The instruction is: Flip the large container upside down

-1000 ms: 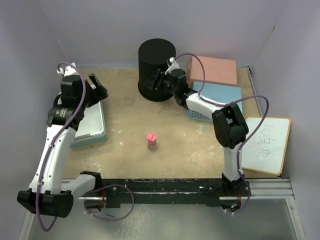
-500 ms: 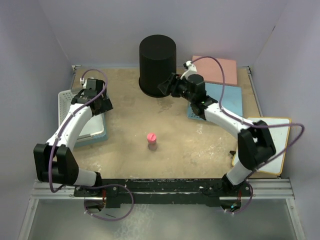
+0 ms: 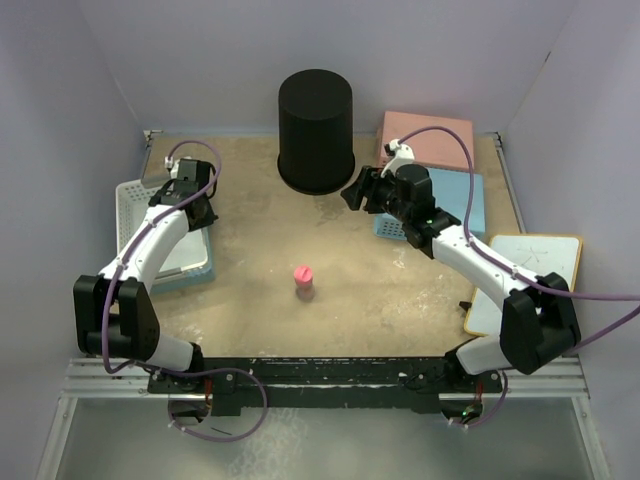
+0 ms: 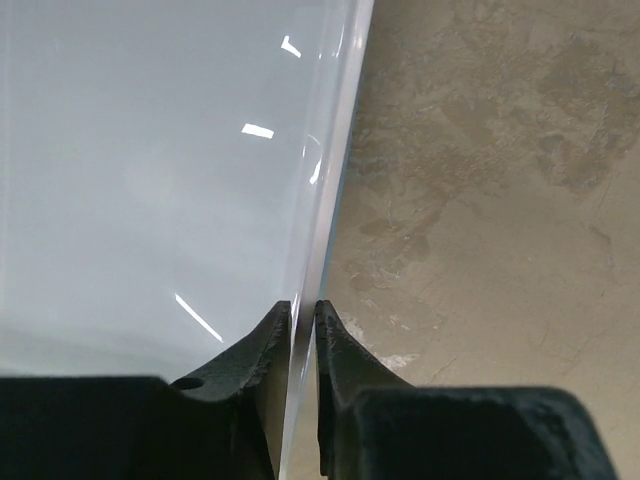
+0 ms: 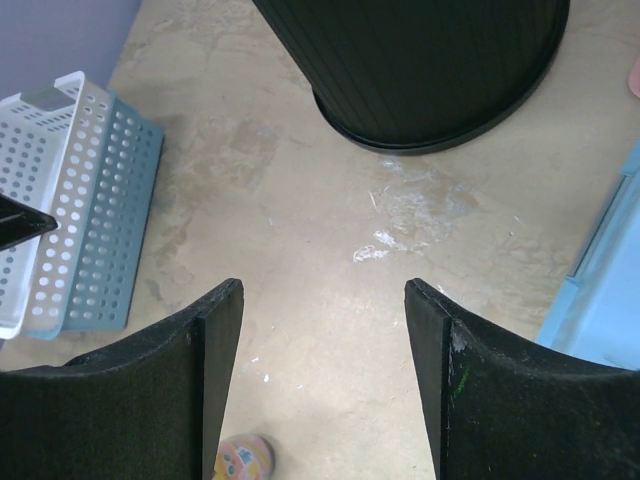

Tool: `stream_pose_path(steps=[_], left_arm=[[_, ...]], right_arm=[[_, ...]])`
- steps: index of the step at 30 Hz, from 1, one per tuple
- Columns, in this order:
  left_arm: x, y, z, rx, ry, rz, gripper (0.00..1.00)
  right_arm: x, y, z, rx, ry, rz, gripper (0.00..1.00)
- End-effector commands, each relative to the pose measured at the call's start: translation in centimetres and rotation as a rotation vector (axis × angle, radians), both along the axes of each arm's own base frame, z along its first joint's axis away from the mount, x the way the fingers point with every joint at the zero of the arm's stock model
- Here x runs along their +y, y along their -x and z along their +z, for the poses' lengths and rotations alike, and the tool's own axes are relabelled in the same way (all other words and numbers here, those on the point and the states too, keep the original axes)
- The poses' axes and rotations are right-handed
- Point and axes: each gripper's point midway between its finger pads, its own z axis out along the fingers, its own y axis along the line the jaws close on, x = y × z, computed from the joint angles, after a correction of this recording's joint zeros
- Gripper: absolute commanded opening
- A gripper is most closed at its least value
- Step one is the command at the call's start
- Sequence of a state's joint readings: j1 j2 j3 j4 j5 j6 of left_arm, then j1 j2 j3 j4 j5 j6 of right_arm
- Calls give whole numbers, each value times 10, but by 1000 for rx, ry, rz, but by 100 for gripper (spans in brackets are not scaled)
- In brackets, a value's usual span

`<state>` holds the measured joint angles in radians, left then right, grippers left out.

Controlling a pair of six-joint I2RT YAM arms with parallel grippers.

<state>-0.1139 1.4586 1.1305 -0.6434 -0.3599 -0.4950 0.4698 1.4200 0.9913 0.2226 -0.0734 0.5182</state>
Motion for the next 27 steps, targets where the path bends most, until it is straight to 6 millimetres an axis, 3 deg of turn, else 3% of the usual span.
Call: stream_pose_path(steps=[1,3,5,9,13,16,19,23,27], left_arm=[[10,-12,20,-61,-53,12,23],[11,-11,18,-43,-62,12,38],[9,-12,12,-32,-52,4,43],[9,-16,-4,-21,14,4,42],[10,-15,-5,-29,32,6,29],[11,-19,12,-74,34,8,17],[16,-21,38,-115,10,23,0],[23,-20,93,-185,-35,18,0],[12,-13,144,-280,-38,-15,0]], right_arm=[[-2,-6,14,-47,16,2,69],[-3,-6,12,-46,18,1,68],[-4,-7,7,-44,23,-5,69],[-5,-5,-5,-20,30,-9,69],[-7,-4,-8,-18,33,-16,69],[-4,-5,-13,-7,26,-10,69],[-1,-6,-17,9,16,0,69],[-3,-6,-14,2,16,-11,69],[-9,-5,-7,-36,4,-36,69]])
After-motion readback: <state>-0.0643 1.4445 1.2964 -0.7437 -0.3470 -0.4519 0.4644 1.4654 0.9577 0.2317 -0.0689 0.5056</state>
